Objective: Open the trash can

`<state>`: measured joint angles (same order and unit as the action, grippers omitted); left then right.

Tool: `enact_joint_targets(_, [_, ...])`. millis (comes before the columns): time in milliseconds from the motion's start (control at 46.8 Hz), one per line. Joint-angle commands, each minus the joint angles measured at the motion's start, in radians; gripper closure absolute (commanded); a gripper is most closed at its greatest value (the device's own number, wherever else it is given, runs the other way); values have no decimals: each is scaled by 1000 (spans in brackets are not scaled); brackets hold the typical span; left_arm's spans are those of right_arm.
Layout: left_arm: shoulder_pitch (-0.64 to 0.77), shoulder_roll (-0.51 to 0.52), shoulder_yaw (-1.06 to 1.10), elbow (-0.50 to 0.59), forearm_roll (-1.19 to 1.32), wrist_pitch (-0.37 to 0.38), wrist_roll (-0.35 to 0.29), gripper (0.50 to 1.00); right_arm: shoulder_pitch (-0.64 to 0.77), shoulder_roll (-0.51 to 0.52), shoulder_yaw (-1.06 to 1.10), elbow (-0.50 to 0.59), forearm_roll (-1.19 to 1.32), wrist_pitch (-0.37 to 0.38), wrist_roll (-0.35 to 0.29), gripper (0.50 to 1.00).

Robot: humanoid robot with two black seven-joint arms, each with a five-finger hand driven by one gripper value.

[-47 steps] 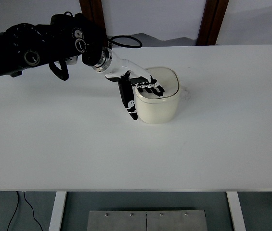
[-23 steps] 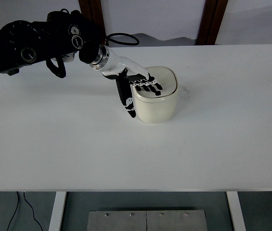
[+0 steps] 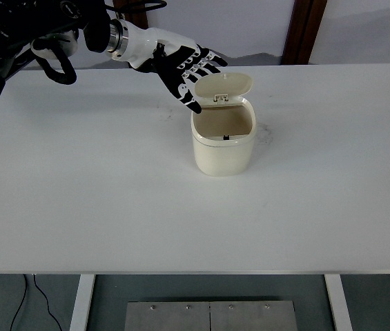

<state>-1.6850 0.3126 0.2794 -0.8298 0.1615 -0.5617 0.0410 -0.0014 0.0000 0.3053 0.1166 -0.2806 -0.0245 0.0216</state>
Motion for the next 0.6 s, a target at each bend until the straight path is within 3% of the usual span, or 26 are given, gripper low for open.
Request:
enact_joint_targets(0, [10,26,-26,14,-75,31,0,500,0,0,0,0,0,0,0,509])
enact_joint_targets(214, [85,94,-109,86,-258,111,0,500,0,0,0,0,0,0,0,509])
enact_joint_targets(492, [260,118,-319,198,-267,233,-4,500,0,0,0,0,0,0,0,509])
enact_joint_targets(577, [318,144,-413,205,-267,275,-56,500,0,0,0,0,0,0,0,509])
